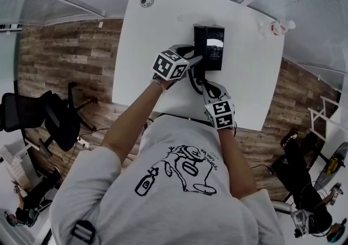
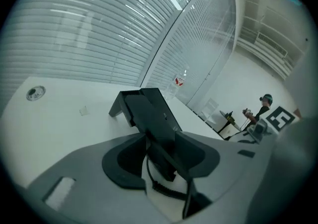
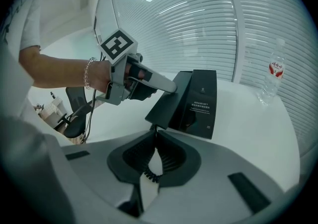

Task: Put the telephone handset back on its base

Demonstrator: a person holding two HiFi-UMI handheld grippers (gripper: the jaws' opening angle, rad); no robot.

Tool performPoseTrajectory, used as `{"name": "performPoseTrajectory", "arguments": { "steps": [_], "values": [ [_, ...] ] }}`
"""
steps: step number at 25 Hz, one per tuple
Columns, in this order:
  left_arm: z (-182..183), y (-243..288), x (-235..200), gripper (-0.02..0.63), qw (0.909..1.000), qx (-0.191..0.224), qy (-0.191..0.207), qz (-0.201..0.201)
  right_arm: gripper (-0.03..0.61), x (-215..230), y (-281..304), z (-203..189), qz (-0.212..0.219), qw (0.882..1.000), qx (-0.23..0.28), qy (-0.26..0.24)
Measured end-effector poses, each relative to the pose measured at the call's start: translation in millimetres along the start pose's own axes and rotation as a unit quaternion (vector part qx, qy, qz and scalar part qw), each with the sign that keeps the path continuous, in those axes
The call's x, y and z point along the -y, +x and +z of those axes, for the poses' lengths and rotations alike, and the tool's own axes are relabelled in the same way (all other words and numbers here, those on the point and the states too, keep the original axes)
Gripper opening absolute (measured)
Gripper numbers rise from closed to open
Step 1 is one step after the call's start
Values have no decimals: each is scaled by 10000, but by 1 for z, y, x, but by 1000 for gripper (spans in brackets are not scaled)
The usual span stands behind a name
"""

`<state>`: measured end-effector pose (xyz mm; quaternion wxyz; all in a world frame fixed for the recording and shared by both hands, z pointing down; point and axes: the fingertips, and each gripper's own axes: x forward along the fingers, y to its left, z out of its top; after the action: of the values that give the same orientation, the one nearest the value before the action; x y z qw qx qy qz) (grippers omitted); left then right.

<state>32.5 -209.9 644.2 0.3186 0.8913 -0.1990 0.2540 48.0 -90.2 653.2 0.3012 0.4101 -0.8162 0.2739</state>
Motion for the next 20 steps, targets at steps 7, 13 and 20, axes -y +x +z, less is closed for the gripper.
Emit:
{"name": "performPoseTrajectory", "arguments": {
  "steps": [7,13,20],
  "values": [
    [1,1,-3,184,9977,-176,463,462,15,3,3,0,-58,10000,34,59],
    [4,-4,-8,184,9960,-56,532,720,15,8,6,4,-186,9997,74,148],
    [4,1,-11,183,9939,-107,648,881,15,17,15,3,-200,9995,20,246]
  ]
}}
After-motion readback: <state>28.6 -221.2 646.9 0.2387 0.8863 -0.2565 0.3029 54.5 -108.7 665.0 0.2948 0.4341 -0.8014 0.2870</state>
